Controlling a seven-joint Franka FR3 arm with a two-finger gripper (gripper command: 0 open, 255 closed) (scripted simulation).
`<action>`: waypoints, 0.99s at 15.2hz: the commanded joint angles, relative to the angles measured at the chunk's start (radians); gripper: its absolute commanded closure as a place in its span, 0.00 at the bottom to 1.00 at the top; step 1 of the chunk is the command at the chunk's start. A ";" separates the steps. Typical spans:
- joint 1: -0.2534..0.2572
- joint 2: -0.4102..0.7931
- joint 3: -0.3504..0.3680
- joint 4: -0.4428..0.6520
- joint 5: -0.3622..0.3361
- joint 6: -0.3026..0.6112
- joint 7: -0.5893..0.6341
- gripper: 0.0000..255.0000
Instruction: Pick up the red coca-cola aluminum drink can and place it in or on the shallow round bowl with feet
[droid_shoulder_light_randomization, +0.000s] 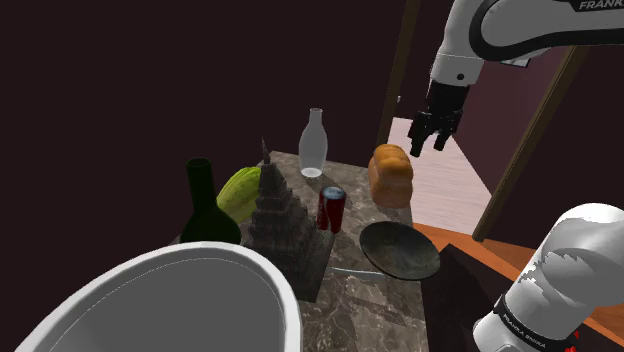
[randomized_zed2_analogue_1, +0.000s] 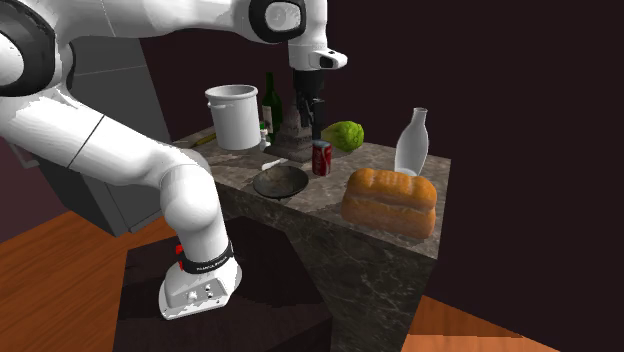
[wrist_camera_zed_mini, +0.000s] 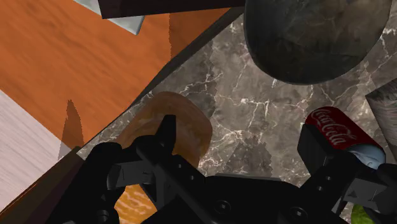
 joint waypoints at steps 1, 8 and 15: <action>0.000 0.000 0.000 0.000 0.000 0.000 0.000 0.00; 0.036 0.137 0.110 -0.037 0.086 0.207 0.134 0.00; 0.057 0.338 0.221 -0.003 0.130 0.412 0.268 0.00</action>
